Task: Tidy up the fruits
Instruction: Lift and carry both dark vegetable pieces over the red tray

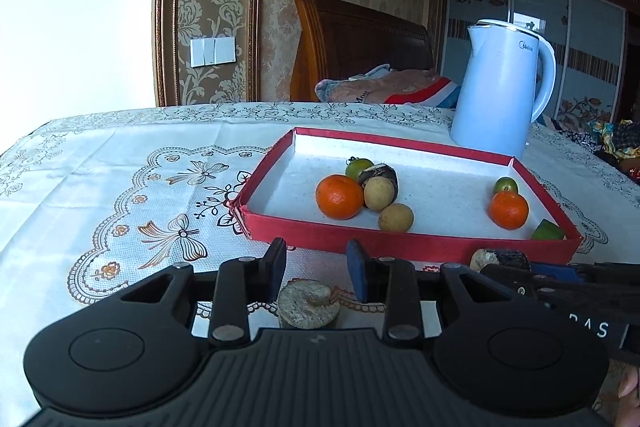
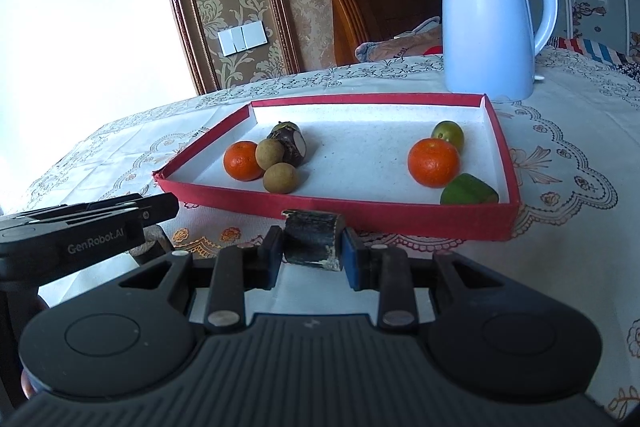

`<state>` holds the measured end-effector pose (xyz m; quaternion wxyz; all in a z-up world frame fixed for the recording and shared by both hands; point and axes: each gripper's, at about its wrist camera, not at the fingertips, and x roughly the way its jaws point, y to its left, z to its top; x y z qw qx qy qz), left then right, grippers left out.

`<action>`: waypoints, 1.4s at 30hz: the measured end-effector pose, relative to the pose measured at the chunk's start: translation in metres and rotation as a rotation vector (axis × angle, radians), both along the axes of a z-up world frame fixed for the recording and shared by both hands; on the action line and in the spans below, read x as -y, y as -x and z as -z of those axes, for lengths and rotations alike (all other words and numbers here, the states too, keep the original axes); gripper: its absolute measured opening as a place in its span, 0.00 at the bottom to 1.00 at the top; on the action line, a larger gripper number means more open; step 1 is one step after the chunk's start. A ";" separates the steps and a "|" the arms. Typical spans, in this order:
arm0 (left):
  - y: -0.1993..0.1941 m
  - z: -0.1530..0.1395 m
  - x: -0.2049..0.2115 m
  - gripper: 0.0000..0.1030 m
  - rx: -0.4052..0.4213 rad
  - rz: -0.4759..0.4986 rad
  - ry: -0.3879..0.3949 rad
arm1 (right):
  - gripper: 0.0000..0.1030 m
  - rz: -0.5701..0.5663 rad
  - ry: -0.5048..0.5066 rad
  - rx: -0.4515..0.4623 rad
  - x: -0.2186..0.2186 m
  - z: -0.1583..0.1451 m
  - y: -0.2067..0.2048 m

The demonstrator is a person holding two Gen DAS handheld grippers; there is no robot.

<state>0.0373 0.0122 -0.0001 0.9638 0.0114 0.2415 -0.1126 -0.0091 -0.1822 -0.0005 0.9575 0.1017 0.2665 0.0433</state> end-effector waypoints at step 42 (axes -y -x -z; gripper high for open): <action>0.003 0.010 0.007 0.32 -0.017 -0.069 -0.104 | 0.29 -0.018 -0.006 0.020 0.001 -0.003 0.002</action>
